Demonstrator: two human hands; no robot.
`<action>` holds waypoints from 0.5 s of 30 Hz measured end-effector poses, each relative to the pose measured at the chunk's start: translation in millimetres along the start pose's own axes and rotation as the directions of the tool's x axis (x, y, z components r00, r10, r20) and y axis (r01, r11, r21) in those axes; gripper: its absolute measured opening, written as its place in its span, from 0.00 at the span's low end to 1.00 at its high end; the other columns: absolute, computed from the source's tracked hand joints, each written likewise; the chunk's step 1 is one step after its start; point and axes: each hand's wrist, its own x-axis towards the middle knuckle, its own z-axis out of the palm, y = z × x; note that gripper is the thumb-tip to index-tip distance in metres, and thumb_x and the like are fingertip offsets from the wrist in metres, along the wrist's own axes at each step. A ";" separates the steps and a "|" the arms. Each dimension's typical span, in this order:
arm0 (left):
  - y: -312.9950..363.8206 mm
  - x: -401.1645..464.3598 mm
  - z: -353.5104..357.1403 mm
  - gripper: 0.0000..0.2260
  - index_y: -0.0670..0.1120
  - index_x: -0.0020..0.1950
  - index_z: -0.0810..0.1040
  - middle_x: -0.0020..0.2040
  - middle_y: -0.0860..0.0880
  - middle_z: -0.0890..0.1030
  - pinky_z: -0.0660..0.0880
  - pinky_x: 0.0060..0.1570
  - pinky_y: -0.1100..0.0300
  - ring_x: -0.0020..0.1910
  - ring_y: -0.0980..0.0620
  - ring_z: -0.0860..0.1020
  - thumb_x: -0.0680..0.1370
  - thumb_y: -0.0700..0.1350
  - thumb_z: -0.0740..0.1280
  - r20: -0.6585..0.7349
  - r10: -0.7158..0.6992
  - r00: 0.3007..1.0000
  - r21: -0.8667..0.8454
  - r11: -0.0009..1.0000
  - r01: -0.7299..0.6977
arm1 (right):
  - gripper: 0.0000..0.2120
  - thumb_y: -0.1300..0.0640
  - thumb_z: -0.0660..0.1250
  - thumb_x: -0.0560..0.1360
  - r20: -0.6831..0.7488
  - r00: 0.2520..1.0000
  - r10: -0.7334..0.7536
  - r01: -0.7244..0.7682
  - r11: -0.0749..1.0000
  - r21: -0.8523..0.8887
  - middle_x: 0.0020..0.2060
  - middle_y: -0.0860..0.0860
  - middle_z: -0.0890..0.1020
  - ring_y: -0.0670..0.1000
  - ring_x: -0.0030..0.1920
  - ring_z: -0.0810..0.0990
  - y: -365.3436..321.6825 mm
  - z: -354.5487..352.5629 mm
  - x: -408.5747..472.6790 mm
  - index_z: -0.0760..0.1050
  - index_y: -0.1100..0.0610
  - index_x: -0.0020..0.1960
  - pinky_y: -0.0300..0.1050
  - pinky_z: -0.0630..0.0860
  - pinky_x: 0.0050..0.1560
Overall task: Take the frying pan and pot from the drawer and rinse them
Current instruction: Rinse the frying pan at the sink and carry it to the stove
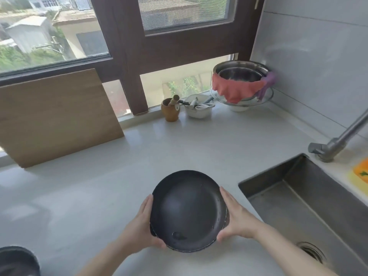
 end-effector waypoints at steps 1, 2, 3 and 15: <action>5.2 9.4 -1.6 0.63 0.70 0.75 0.44 0.74 0.68 0.51 0.81 0.48 0.54 0.60 0.63 0.74 0.54 0.54 0.84 0.009 0.009 1.000 0.004 1.000 -0.010 | 0.69 0.44 0.83 0.52 -0.021 1.000 0.014 -0.014 1.000 0.004 0.75 0.30 0.45 0.34 0.75 0.45 2.2 -4.8 1.7 0.37 0.36 0.76 0.39 0.52 0.75; 12.5 19.9 -3.4 0.62 0.69 0.76 0.45 0.73 0.68 0.52 0.81 0.46 0.55 0.57 0.63 0.76 0.54 0.54 0.84 0.017 0.021 1.000 0.006 1.000 -0.021 | 0.70 0.44 0.84 0.51 -0.055 0.998 0.021 -0.021 1.000 0.011 0.76 0.32 0.47 0.36 0.76 0.46 5.4 -10.5 1.9 0.38 0.37 0.77 0.44 0.54 0.77; 21.7 31.7 -5.1 0.62 0.68 0.76 0.46 0.73 0.68 0.52 0.81 0.44 0.56 0.53 0.62 0.78 0.54 0.54 0.84 0.025 0.037 0.999 0.009 0.999 -0.037 | 0.70 0.44 0.84 0.50 -0.093 0.995 0.028 -0.025 0.999 0.033 0.76 0.33 0.48 0.37 0.76 0.47 9.9 -16.6 1.3 0.39 0.38 0.78 0.47 0.56 0.77; 213.5 187.9 91.0 0.61 0.66 0.74 0.40 0.67 0.76 0.48 0.71 0.48 0.72 0.49 0.61 0.76 0.57 0.53 0.82 0.433 0.361 0.826 0.126 0.883 -0.451 | 0.72 0.42 0.83 0.52 -0.483 0.765 0.426 -0.342 0.904 0.255 0.76 0.34 0.40 0.40 0.77 0.46 110.8 -118.6 -146.4 0.34 0.43 0.78 0.46 0.52 0.77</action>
